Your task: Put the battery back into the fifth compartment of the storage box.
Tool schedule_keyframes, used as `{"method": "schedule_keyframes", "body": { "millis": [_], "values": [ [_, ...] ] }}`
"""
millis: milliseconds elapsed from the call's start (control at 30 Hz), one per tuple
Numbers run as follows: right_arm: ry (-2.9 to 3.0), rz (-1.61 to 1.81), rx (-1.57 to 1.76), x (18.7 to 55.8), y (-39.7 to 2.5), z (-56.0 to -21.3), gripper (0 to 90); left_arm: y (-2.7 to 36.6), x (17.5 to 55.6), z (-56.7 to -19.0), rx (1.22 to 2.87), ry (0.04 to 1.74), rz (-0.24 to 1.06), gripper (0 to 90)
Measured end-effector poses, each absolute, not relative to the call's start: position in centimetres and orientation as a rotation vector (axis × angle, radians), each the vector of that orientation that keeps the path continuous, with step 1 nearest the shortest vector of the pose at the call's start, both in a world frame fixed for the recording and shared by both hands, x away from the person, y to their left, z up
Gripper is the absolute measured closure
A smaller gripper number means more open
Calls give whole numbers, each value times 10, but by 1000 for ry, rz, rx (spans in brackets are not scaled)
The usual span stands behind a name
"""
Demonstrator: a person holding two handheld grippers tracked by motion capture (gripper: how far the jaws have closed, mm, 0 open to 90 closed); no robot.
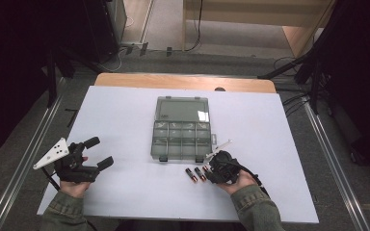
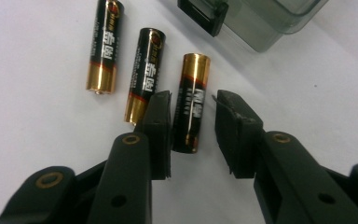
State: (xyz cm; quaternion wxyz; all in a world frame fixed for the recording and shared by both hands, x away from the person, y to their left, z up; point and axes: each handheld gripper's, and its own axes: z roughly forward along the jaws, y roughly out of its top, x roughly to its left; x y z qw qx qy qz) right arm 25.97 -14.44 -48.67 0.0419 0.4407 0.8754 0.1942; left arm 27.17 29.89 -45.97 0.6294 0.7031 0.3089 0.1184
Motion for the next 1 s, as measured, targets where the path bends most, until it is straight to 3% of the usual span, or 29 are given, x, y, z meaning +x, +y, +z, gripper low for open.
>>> {"method": "schedule_keyframes", "body": {
  "millis": [133, 1000],
  "values": [
    [2669, 584, 1379, 261, -146, -486, 767, 299, 272, -460, 1615, 706, 268, 0],
    [2618, 632, 1546, 263, -153, -478, 781, 298, 272, -461, 1612, 714, 256, 0]
  ]
}}
